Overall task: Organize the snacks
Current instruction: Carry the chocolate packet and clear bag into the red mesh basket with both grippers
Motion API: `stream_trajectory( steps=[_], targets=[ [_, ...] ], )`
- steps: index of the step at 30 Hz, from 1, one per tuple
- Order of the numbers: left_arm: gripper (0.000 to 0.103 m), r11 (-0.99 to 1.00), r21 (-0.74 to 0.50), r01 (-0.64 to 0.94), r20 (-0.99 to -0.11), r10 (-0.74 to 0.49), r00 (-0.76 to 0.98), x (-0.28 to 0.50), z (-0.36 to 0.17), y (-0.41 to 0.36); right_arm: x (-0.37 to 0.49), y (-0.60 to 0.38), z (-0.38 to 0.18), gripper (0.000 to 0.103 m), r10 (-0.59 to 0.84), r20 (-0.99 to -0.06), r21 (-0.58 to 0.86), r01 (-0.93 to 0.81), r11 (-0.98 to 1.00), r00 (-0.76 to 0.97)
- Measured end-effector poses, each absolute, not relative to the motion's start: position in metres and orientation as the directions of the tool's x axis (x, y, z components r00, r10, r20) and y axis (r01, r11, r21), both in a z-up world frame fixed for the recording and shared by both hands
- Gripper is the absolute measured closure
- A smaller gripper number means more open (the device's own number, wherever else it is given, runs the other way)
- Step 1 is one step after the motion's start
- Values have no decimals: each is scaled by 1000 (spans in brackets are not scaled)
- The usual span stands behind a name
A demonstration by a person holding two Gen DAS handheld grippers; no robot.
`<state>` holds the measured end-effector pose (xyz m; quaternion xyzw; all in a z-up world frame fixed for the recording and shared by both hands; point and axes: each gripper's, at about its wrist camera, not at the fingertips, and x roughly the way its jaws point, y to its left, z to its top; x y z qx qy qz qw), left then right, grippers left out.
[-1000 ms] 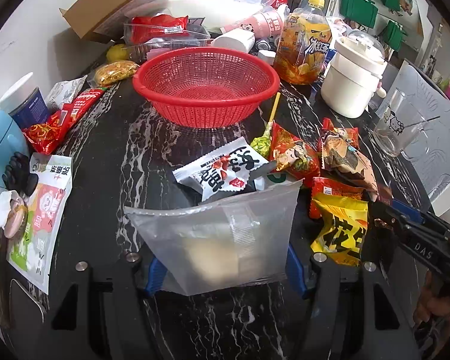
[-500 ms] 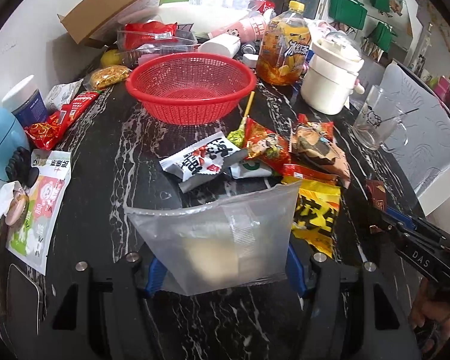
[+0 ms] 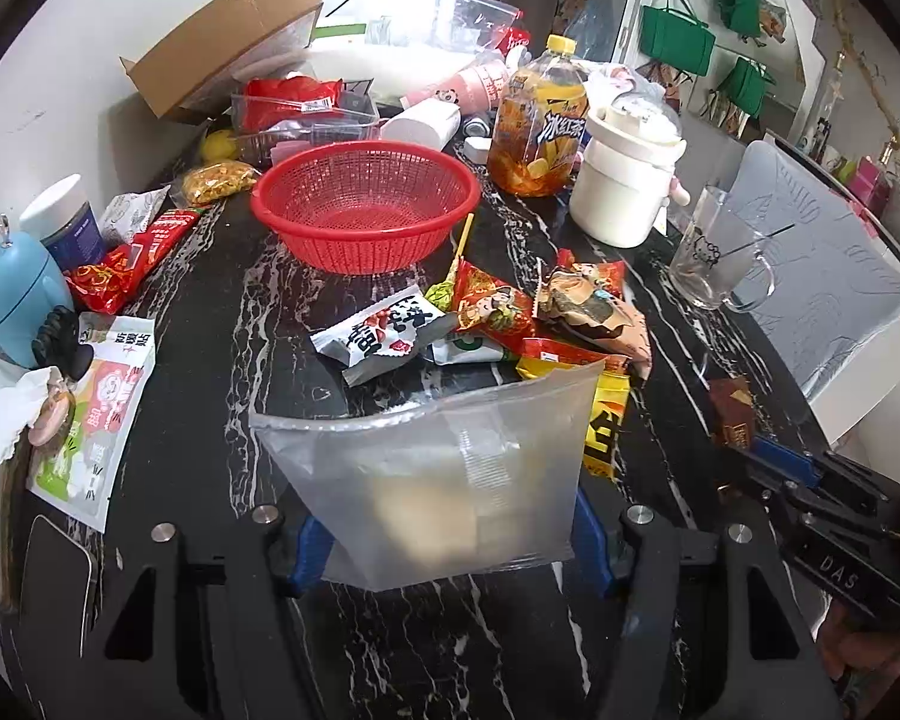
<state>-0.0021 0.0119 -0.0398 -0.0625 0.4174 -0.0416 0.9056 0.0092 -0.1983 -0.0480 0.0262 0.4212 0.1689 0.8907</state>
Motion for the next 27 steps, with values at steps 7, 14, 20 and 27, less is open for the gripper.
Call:
stream_trajectory(
  steps=[7, 14, 20, 27],
  targets=[
    [39, 987, -161, 18, -737, -133, 663, -11, -34, 14, 4, -188, -40, 73, 366, -729, 194, -338, 921, 579],
    [39, 983, -185, 17, -700, -144, 700, -4, -18, 19, 11, -172, -29, 73, 417, -713, 211, -395, 894, 564],
    [39, 982, -185, 19, -660, -139, 738, 8, 0, 22, 23, -159, -11, 73, 464, -685, 214, -454, 865, 561],
    [39, 983, -183, 2, -622, -118, 774, 25, 17, 31, 42, -147, 8, 73, 494, -654, 207, -492, 845, 573]
  ],
)
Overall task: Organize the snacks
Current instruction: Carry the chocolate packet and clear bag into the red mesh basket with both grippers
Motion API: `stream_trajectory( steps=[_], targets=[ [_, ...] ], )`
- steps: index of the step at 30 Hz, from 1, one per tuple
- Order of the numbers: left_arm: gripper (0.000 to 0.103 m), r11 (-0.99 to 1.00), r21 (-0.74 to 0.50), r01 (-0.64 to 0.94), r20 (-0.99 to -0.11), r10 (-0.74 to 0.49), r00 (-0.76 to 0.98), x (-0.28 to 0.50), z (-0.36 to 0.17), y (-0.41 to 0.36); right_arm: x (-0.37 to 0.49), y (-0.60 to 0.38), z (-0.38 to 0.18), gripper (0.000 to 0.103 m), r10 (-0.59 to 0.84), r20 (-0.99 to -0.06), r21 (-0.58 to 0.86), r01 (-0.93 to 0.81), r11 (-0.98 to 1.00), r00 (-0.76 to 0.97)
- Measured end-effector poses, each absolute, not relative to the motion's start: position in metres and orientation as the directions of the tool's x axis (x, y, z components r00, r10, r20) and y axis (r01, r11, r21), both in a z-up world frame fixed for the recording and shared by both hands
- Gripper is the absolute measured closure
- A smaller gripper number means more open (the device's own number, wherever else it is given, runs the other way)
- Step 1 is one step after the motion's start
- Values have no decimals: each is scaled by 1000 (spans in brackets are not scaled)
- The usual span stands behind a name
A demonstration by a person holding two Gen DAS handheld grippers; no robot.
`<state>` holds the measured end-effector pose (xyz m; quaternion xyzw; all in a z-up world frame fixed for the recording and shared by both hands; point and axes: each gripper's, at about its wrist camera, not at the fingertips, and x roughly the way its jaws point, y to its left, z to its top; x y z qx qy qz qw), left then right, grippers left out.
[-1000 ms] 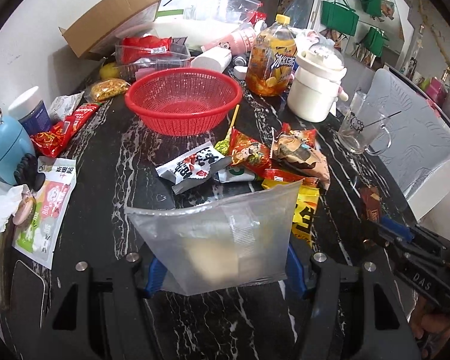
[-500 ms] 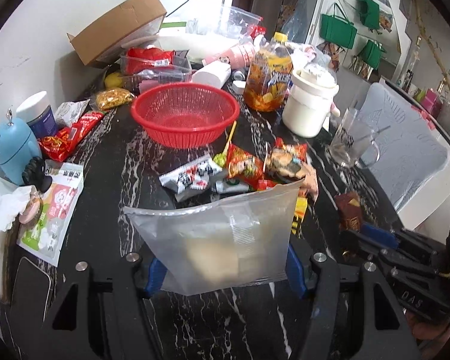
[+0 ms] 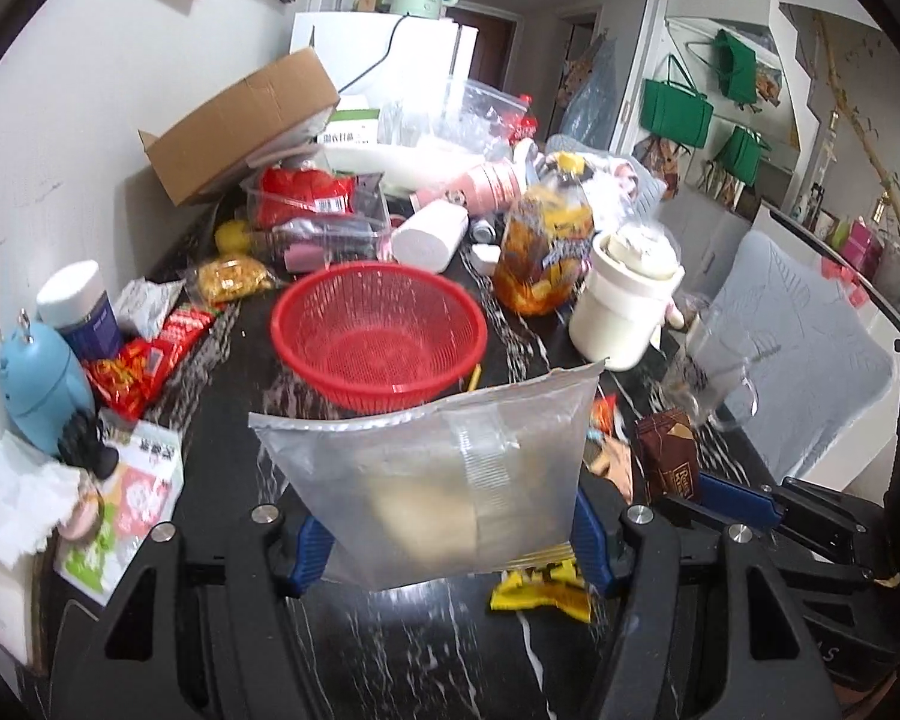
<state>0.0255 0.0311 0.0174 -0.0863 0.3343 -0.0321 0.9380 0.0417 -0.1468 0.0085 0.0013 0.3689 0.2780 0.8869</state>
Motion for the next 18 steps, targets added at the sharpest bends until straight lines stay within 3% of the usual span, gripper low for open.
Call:
stream_trajectory(
  steps=[18],
  targets=[
    [39, 977, -212, 18, -557, -136, 819, 96, 50, 52, 111, -124, 44, 73, 524, -586, 182, -530, 828, 618]
  ],
)
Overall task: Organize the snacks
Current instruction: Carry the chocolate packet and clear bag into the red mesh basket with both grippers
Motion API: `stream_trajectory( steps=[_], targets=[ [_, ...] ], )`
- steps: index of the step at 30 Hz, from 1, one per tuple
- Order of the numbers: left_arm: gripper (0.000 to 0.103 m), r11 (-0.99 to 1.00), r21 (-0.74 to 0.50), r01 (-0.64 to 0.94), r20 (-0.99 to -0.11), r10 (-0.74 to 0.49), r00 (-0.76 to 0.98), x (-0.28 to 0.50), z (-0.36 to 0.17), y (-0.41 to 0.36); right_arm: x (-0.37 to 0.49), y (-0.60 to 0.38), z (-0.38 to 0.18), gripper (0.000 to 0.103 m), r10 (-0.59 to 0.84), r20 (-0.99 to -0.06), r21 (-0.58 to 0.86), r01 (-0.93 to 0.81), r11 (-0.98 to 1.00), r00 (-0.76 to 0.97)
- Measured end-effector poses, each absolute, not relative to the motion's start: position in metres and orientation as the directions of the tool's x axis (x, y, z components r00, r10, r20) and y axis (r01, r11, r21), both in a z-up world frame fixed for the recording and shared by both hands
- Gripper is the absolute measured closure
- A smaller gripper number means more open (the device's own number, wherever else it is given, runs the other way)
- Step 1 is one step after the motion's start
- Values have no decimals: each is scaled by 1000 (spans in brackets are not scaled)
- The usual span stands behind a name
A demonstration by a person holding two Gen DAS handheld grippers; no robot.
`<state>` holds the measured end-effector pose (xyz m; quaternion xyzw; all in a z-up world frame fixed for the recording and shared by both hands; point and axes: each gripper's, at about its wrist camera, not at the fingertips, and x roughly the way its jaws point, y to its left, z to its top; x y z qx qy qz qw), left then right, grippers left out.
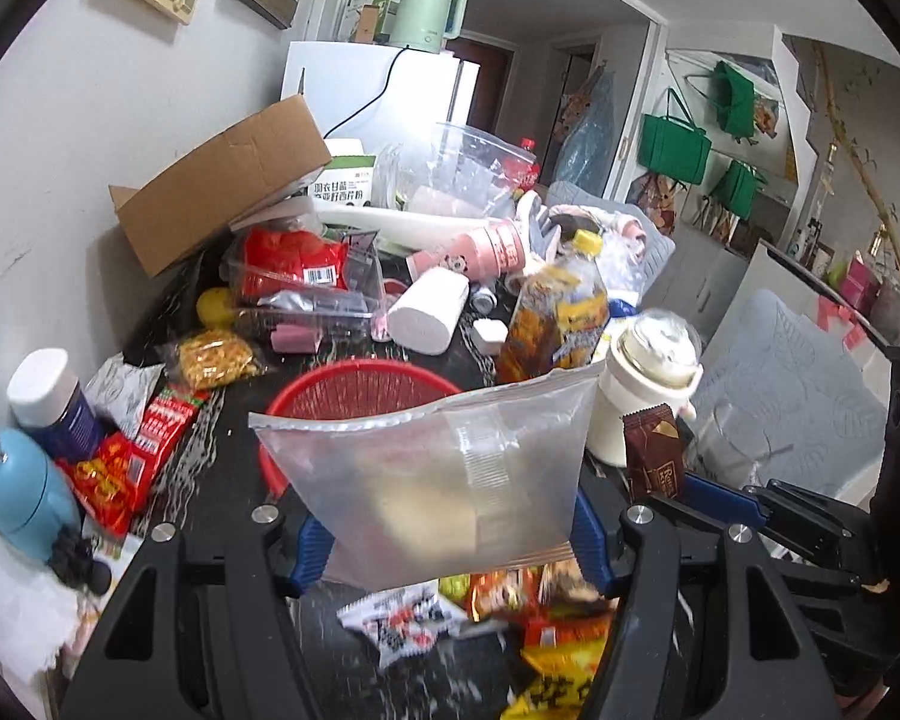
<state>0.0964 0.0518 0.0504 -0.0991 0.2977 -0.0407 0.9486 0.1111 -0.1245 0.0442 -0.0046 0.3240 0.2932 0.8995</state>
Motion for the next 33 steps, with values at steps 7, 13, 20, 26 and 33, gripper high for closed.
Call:
stream_trajectory(
  steps=[7, 13, 20, 26, 33],
  targets=[
    [39, 975, -224, 1, -555, -128, 822, 137, 50, 64, 147, -112, 48, 73, 515, -581, 152, -538, 829, 630],
    [39, 978, -204, -37, -581, -91, 809, 172, 38, 78, 179, -98, 40, 73, 514, -594, 159, -535, 830, 620],
    [39, 984, -156, -84, -618, -31, 786, 203, 21, 94, 212, -79, 29, 73, 508, -615, 153, -541, 827, 602],
    [39, 985, -130, -116, -653, 3, 757, 221, 9, 100, 235, -65, 13, 73, 495, -658, 157, -540, 827, 567],
    [39, 986, -69, -152, -694, 62, 717, 232, -7, 100, 249, -53, -10, 72, 450, -713, 130, -530, 838, 537]
  ],
)
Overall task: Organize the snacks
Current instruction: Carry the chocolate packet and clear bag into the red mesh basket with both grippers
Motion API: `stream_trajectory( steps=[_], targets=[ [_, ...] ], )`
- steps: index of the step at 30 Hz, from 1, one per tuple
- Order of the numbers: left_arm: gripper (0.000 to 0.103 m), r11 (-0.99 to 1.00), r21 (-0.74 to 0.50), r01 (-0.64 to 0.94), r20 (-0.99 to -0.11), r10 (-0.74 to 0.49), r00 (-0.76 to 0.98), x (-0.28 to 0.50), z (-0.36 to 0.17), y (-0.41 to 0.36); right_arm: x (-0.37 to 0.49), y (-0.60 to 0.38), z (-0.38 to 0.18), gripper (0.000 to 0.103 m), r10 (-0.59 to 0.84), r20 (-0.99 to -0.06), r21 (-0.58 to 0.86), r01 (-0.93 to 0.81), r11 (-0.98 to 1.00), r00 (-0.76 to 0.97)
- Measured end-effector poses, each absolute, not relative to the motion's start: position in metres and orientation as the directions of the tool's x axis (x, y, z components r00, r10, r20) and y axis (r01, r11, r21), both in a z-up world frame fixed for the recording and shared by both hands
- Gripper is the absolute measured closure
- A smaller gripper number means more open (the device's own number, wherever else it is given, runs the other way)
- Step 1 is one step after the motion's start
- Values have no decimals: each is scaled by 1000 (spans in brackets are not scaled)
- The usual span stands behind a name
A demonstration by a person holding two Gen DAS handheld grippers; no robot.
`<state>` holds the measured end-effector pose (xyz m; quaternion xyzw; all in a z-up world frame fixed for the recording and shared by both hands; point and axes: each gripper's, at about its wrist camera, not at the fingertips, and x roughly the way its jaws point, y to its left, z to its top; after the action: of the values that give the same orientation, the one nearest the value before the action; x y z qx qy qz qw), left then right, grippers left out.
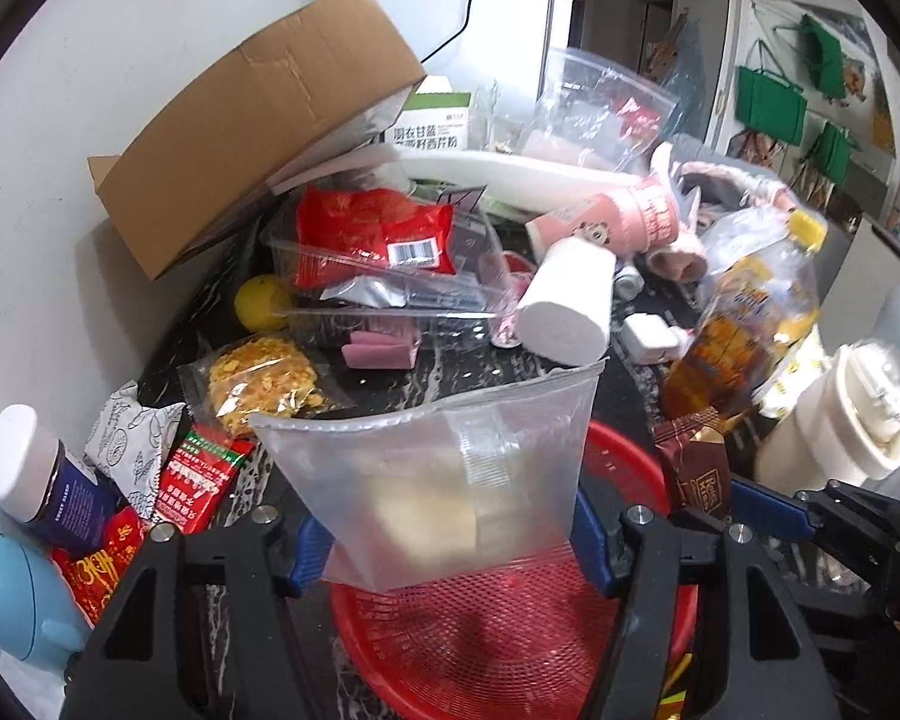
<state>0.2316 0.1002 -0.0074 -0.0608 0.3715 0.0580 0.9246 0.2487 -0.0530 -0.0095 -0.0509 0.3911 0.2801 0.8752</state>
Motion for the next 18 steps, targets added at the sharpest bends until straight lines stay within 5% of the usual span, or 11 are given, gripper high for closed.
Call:
stream_trajectory(
  steps=[18],
  targets=[
    [33, 982, 24, -186, -775, 136, 617, 240, -32, 88, 244, -64, -17, 60, 393, -747, 96, -498, 862, 536]
  ],
)
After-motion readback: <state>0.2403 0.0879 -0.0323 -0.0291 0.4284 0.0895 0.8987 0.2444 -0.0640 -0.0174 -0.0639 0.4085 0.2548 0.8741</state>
